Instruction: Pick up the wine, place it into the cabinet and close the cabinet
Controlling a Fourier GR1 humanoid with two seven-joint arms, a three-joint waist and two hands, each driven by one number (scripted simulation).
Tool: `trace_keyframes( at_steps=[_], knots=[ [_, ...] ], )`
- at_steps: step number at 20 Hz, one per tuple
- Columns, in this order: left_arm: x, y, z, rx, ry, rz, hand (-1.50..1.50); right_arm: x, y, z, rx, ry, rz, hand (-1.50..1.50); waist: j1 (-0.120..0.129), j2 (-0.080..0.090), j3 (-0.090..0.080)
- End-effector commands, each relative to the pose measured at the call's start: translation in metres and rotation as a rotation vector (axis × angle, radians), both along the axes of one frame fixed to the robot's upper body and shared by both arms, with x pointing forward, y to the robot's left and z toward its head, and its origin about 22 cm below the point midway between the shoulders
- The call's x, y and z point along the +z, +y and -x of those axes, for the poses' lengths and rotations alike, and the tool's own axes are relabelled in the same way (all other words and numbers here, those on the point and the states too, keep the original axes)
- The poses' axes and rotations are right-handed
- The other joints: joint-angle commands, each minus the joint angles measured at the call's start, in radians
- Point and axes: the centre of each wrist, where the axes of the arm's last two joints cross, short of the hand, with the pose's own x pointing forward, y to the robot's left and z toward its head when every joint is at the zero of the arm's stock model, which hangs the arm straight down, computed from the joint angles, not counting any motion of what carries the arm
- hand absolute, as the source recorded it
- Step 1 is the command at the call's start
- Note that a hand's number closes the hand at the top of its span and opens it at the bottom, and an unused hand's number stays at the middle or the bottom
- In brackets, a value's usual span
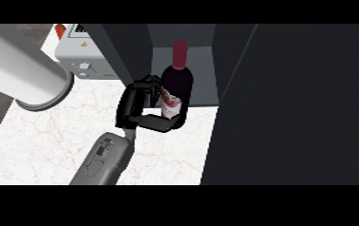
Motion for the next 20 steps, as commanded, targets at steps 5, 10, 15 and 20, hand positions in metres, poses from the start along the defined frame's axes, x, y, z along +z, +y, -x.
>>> trace_keyframes(
  at_steps=[5,10,15,20],
  knots=[
    [0.013,-0.025,-0.037,-0.02,0.02,-0.015,1.5,0.031,-0.01,0.035,0.059,-0.017,-0.092,-1.5,-0.014,0.002,0.0],
    [0.018,-0.029,-0.059,-0.023,0.052,0.03,1.5,0.031,-0.008,0.031,0.079,-0.023,-0.107,-1.5,-0.022,0.005,-0.001],
    [-0.004,-0.038,-0.052,0.023,0.057,0.019,1.5,0.028,-0.009,0.034,0.095,-0.018,-0.095,-1.5,-0.033,0.005,0.0],
    [0.008,-0.04,-0.074,0.04,0.069,-0.037,1.5,0.034,-0.014,0.036,0.083,-0.035,-0.114,-1.5,-0.034,0.006,0.0]
  ],
)
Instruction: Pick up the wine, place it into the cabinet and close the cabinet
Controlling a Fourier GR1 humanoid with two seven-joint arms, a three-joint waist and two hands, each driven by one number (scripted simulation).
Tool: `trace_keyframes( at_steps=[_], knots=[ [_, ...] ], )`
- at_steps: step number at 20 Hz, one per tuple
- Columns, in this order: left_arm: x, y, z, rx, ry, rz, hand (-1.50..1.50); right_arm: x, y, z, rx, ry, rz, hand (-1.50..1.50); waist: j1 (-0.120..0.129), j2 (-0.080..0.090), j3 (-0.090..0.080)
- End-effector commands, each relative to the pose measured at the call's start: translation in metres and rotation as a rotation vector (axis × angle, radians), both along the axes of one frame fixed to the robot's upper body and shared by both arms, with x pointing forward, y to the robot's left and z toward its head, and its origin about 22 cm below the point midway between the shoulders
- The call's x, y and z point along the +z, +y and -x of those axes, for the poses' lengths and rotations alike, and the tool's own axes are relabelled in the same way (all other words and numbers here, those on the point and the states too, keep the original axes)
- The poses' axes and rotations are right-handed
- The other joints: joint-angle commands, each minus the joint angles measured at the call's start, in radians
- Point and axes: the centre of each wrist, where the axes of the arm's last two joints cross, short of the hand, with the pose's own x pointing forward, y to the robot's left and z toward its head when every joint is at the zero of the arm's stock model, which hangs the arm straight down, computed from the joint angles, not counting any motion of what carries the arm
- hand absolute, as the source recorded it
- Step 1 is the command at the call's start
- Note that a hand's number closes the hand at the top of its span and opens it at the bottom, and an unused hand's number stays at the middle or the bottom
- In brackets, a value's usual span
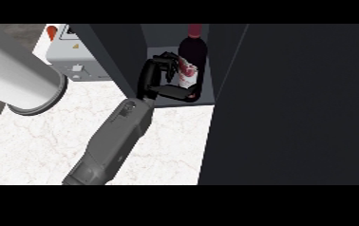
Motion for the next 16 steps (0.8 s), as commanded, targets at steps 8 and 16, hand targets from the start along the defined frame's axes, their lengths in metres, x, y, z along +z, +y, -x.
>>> trace_keyframes(
  at_steps=[8,16],
  knots=[
    [0.008,-0.007,-0.024,0.099,0.106,-0.112,1.5,0.024,-0.002,0.03,0.11,0.0,-0.113,-1.5,-0.035,0.006,0.0],
    [0.006,0.004,-0.034,0.154,0.133,-0.067,1.5,0.023,-0.005,0.028,0.114,0.014,-0.126,-1.5,-0.047,0.018,0.0]
  ],
)
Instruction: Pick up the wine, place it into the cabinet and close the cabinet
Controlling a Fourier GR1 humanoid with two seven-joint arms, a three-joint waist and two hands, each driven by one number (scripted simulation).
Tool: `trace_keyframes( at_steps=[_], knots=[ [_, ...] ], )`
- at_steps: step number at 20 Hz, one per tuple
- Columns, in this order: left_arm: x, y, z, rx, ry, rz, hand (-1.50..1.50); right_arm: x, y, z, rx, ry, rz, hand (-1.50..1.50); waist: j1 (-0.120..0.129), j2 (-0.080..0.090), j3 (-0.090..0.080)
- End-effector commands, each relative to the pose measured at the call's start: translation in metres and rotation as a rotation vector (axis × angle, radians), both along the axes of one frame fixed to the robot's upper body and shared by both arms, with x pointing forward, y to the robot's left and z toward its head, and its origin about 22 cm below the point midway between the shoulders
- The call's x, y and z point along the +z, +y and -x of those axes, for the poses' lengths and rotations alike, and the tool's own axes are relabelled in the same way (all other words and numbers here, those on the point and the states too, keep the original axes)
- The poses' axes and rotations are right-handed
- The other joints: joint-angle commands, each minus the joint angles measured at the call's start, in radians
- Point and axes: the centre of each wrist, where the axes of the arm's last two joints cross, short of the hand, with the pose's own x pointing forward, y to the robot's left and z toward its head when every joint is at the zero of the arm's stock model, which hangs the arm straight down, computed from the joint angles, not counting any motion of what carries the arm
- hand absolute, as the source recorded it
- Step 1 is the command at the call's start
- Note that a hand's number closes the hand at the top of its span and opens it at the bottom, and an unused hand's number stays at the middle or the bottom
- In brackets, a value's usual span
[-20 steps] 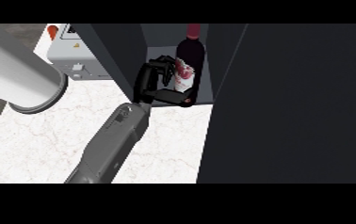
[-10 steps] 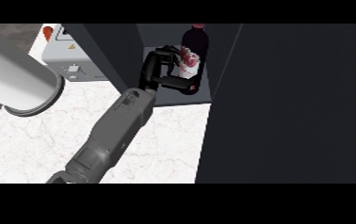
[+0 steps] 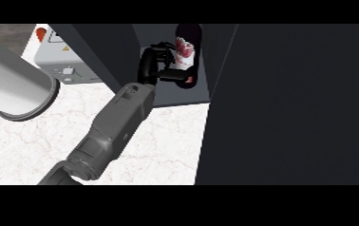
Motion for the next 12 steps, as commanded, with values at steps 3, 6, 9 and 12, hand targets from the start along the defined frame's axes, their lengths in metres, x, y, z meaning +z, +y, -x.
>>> trace_keyframes(
  at_steps=[3,6,9,12],
  knots=[
    [0.009,0.014,-0.012,0.045,0.008,0.011,1.5,0.033,-0.008,0.027,0.057,-0.002,-0.103,-1.5,-0.008,0.005,-0.001],
    [0.002,0.009,-0.008,0.076,-0.017,-0.017,1.5,0.018,-0.006,0.021,0.056,0.017,-0.1,-1.5,-0.01,0.007,0.001],
    [-0.002,0.014,-0.008,0.083,-0.022,-0.046,1.5,0.018,-0.007,0.022,0.069,0.0,-0.086,-1.5,-0.016,0.01,0.001],
    [0.017,0.017,-0.019,0.125,-0.045,-0.112,-1.5,0.019,-0.005,0.027,0.085,0.014,-0.094,-1.5,-0.031,0.009,0.0]
  ],
)
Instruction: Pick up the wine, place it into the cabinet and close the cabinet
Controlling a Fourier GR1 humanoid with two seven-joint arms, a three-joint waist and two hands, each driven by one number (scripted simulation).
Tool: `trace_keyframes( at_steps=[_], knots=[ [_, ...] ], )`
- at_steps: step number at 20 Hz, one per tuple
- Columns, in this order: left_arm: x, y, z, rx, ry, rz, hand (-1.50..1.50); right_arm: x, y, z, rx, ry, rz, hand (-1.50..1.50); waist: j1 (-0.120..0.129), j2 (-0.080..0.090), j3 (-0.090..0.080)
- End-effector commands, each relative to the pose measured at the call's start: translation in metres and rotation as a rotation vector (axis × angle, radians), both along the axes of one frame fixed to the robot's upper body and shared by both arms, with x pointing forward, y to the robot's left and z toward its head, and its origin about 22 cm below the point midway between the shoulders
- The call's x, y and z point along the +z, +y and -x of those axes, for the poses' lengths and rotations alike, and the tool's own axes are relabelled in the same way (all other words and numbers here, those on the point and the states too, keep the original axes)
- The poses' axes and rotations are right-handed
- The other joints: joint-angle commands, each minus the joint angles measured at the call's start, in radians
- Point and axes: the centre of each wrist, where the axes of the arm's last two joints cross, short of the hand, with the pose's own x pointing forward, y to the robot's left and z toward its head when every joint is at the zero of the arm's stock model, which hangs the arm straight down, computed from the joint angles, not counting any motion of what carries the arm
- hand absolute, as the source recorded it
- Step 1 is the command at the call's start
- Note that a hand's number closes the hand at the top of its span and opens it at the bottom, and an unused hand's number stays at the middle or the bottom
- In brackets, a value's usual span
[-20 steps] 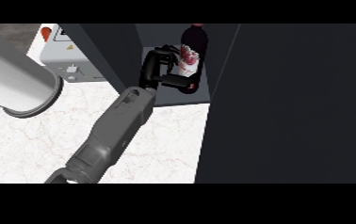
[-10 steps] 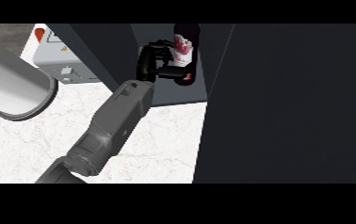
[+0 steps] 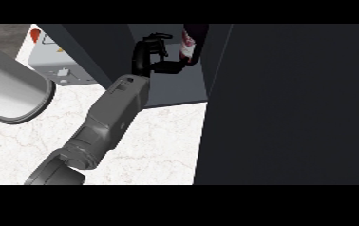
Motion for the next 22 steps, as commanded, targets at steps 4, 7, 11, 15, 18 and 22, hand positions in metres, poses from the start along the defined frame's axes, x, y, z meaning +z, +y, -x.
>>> trace_keyframes(
  at_steps=[4,7,11,15,18,22],
  knots=[
    [0.001,-0.002,-0.001,0.052,-0.058,-0.11,-1.5,0.018,-0.001,0.014,0.067,0.01,-0.09,-1.5,-0.007,0.01,0.0],
    [0.016,0.025,-0.014,0.095,-0.052,-0.138,-1.5,0.02,-0.001,0.019,0.088,0.003,-0.087,-1.5,-0.011,0.006,-0.001],
    [0.017,0.025,-0.014,0.112,-0.068,-0.172,-1.5,0.014,0.0,0.014,0.076,-0.006,-0.08,-1.5,-0.013,0.013,-0.001],
    [0.026,0.015,-0.017,0.072,-0.086,-0.069,-1.5,0.019,-0.004,0.017,0.081,-0.014,-0.078,-1.5,-0.012,0.013,-0.003],
    [0.038,0.018,-0.022,0.009,-0.115,-0.024,-1.5,0.024,-0.006,0.023,0.098,-0.014,-0.076,-1.5,-0.016,0.006,-0.002],
    [0.033,0.017,-0.019,-0.036,-0.163,0.092,1.5,0.017,-0.006,0.025,0.061,-0.001,-0.084,-1.5,0.006,-0.005,-0.001]
  ],
)
